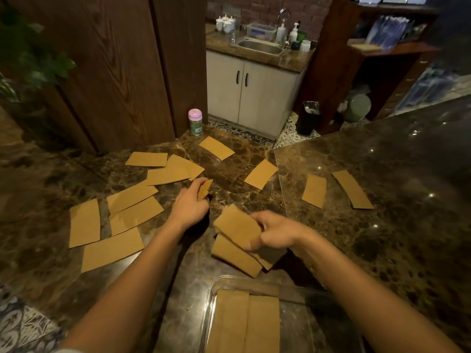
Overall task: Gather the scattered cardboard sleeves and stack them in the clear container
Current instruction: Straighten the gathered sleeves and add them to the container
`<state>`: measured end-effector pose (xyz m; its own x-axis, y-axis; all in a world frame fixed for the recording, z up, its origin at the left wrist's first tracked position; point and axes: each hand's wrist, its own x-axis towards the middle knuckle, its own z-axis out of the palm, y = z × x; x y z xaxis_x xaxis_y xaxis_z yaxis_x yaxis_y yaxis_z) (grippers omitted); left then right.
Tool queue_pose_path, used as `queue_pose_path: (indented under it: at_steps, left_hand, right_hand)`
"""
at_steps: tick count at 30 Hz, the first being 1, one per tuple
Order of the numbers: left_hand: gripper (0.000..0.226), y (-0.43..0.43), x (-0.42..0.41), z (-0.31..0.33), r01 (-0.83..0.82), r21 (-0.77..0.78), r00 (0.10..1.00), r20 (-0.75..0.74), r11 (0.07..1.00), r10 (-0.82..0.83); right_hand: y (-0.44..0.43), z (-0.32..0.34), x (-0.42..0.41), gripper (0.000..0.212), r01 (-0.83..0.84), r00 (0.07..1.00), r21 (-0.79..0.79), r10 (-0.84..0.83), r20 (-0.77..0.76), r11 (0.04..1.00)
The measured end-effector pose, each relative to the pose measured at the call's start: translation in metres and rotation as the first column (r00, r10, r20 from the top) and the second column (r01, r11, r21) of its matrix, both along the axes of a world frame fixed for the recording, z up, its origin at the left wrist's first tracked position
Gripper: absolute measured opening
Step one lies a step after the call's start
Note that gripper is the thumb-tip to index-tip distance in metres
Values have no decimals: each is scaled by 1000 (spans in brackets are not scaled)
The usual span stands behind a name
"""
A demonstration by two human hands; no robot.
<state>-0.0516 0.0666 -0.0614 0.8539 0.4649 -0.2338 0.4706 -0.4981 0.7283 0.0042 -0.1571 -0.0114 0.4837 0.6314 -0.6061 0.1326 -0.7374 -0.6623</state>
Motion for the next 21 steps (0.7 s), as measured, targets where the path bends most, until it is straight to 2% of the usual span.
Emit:
queue_pose_path:
  at_steps: [2,3,5,7,9,10,12,14,15,16,19,21]
  left_hand:
    - [43,-7,-5,12,-32,-202,991,120,979,57]
    - [37,-13,-8,21,-56,-361,978,168,931,124]
    - [29,-31,-16,45,-9,-692,959,199,722,202]
    - [37,-51,-20,62,92,-837,951,233,540,200]
    - [41,-67,-21,72,137,-877,941,260,461,217]
    - [42,-73,-22,78,159,-889,934,276,429,227]
    - [40,-79,-25,89,181,-928,929,271,327,253]
    - [36,-80,-32,100,218,-955,934,264,201,241]
    - [38,-80,-35,105,243,-958,935,273,150,228]
    - [40,-80,-37,108,267,-957,934,287,117,213]
    - [48,-82,-43,117,355,-932,903,363,78,230]
    - [42,-86,-44,123,372,-925,883,378,76,277]
  right_hand:
    - [-5,10,5,38,200,977,164,-184,-108,966]
    - [-6,14,5,34,312,945,248,-272,-182,917]
    - [-2,21,0,30,498,857,382,-374,-356,778]
    - [8,27,-13,30,614,778,474,-385,-496,631]
    - [17,30,-27,32,643,765,554,-414,-494,529]
    - [20,31,-33,33,616,787,599,-427,-446,512]
    - [20,32,-40,35,500,854,658,-448,-266,563]
    - [14,36,-42,56,343,885,602,-463,49,721]
    - [10,40,-43,70,289,862,547,-462,210,786]
    - [8,45,-45,79,256,826,532,-469,314,807]
    - [-5,67,-60,71,99,764,603,-448,464,792]
    - [-17,77,-69,70,-91,778,572,-300,552,815]
